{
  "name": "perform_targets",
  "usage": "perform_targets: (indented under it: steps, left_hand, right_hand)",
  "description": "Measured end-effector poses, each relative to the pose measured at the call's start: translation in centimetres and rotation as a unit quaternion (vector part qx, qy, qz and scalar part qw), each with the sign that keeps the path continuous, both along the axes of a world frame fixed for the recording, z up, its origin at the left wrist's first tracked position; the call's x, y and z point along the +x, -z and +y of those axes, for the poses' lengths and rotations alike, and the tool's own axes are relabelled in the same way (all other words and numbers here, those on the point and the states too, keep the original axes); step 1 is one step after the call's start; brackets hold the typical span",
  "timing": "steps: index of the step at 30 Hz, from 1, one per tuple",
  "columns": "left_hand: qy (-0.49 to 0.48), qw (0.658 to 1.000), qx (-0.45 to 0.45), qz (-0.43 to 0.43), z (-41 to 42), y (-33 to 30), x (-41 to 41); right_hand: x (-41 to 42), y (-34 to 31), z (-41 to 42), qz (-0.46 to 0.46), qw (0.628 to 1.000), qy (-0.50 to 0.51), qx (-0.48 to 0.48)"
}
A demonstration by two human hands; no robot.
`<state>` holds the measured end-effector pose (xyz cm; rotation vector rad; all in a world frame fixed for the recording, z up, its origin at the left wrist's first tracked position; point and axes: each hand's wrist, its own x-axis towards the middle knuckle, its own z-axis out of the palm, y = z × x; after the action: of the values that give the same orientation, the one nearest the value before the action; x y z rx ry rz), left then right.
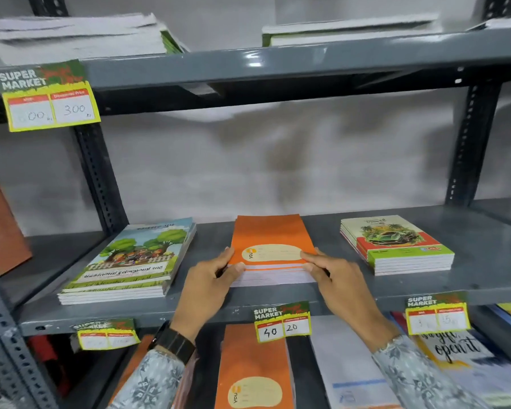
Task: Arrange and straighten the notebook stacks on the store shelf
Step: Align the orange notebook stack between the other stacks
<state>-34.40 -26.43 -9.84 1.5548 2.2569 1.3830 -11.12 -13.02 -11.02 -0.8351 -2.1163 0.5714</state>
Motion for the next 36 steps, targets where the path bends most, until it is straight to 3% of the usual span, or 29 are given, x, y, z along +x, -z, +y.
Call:
perform_targets:
  steps: [18, 29, 31, 34, 36]
  left_hand:
    - [-0.057, 0.995, 0.077, -0.025, 0.0, 1.0, 0.2]
    - [-0.061, 0.996, 0.061, -0.027, 0.2, 1.2, 0.2]
    - [-0.037, 0.995, 0.055, -0.075, -0.1, 0.8, 0.0]
    - [-0.03, 0.969, 0.034, -0.245, -0.1, -2.0, -0.9]
    - [-0.059, 0.969, -0.057, -0.233, 1.3, -4.9, -2.1]
  right_hand:
    - [-0.1, 0.4, -0.7, 0.012, 0.999, 0.022, 0.04]
    - [-0.2, 0.3, -1.2, 0.004, 0.999, 0.024, 0.04]
    - [0.2, -0.4, -1.1, 0.006, 1.0, 0.008, 0.007]
    - [0.5, -3.4, 0.4, 0.031, 0.991, -0.014, -0.127]
    - [-0.4, -6.1, 3.1, 0.075, 0.961, 0.018, -0.266]
